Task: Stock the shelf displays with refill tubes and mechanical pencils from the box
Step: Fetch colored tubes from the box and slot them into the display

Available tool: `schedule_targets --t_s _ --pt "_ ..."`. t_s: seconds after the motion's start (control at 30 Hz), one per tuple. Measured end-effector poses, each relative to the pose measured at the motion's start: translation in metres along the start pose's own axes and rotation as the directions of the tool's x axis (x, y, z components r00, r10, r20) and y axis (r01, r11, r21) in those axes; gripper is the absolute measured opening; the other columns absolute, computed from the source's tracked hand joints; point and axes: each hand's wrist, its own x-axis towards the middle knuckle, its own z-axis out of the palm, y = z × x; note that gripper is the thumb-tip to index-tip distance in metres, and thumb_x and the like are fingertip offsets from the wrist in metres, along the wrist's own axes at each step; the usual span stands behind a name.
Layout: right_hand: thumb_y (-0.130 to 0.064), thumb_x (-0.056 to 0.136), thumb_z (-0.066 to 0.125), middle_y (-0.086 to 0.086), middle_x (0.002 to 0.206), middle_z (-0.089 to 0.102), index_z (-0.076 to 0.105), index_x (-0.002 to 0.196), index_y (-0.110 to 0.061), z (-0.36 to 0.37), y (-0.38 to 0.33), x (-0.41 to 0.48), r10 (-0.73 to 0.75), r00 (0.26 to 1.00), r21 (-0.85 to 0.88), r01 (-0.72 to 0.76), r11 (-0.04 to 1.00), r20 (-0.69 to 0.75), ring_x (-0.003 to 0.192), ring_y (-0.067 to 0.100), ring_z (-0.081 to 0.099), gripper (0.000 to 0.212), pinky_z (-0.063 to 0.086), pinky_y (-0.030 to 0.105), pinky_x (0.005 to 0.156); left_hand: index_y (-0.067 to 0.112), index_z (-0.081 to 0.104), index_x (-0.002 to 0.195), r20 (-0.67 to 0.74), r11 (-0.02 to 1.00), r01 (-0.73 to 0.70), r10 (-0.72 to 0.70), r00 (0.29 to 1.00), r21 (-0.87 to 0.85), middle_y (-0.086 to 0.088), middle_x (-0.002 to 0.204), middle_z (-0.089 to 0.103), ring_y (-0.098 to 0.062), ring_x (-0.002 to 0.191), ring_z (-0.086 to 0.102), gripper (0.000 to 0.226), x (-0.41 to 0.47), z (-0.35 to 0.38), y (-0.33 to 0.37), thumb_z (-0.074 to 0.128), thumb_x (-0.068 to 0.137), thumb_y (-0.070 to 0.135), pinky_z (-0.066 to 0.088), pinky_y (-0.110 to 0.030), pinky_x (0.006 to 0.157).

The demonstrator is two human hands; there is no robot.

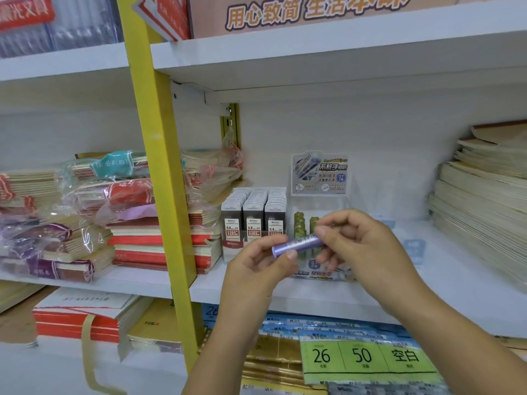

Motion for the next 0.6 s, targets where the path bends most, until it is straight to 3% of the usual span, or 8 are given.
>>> schedule_targets --t_s 0.03,0.17,0.27,0.37,0.43,0.5,0.6 --pt "-0.019 0.088 0.066 0.009 0.067 0.07 0.068 0.087 -0.019 -0.003 -0.001 0.0 -0.006 1.0 -0.003 0.006 1.0 -0.012 0.055 0.021 0.064 0.001 0.054 0.028 0.053 0.029 0.077 0.095 0.009 0.999 -0.009 0.009 1.0 0.031 -0.001 0.094 0.078 -0.017 0.086 0.075 0.03 -0.001 0.001 0.0 0.078 0.066 0.037 0.058 -0.022 0.071" --pt "-0.042 0.08 0.06 0.005 0.08 0.074 0.07 0.095 -0.021 -0.016 -0.002 -0.004 0.024 0.999 0.023 -0.025 0.999 0.038 0.069 0.022 0.072 0.027 0.059 0.027 0.062 0.031 0.078 0.089 0.031 0.996 0.038 -0.041 0.999 0.082 -0.006 0.075 0.074 -0.017 0.065 0.071 0.021 -0.003 0.011 -0.001 0.066 0.076 0.042 0.053 -0.021 0.053" --pt "-0.028 0.082 0.065 0.0 0.092 0.076 0.068 0.106 -0.021 -0.024 0.0 -0.009 0.04 0.996 0.103 -0.049 0.994 0.085 0.079 0.022 0.074 0.025 0.058 0.023 0.069 0.03 0.078 0.087 0.057 0.985 0.063 -0.073 0.996 0.164 -0.003 0.069 0.072 -0.015 0.06 0.068 0.029 -0.004 0.018 -0.004 0.061 0.077 0.051 0.047 -0.02 0.046" --pt "-0.013 0.088 0.064 0.001 0.092 0.076 0.067 0.107 -0.017 -0.027 0.003 -0.012 0.04 0.999 0.158 -0.041 0.987 0.012 0.079 0.022 0.074 0.02 0.058 0.023 0.067 0.041 0.074 0.089 0.053 0.93 -0.029 0.011 0.999 0.367 0.009 0.077 0.073 -0.002 0.067 0.064 0.033 -0.006 0.023 -0.01 0.054 0.076 0.064 0.045 -0.015 0.053" --pt "-0.011 0.089 0.063 0.001 0.093 0.074 0.067 0.106 -0.018 -0.032 0.003 -0.012 -0.044 0.993 0.108 0.056 0.993 -0.107 0.081 0.02 0.073 0.019 0.058 0.025 0.066 0.049 0.072 0.095 0.062 0.826 -0.139 0.126 0.99 0.546 0.022 0.091 0.069 0.005 0.085 0.059 0.038 -0.006 0.024 -0.015 0.047 0.077 0.071 0.042 -0.008 0.066" --pt "-0.014 0.09 0.063 -0.005 0.093 0.071 0.065 0.106 -0.024 -0.044 0.002 -0.009 -0.18 0.958 -0.049 0.173 0.984 -0.225 0.083 0.014 0.07 0.019 0.057 0.026 0.068 0.049 0.067 0.11 0.119 0.657 -0.231 0.211 0.97 0.718 0.033 0.106 0.059 0.011 0.107 0.047 0.046 -0.006 0.024 -0.022 0.041 0.08 0.073 0.036 -0.005 0.084" --pt "-0.023 0.089 0.062 -0.021 0.089 0.065 0.061 0.104 -0.035 -0.059 0.006 -0.006 -0.333 0.922 -0.433 0.224 0.873 -0.195 0.079 0.001 0.062 0.02 0.048 0.015 0.067 0.036 0.061 0.13 0.239 0.441 -0.344 0.277 0.931 0.829 0.03 0.12 0.046 0.01 0.117 0.032 0.045 -0.008 0.021 -0.035 0.043 0.095 0.057 0.023 -0.008 0.097"
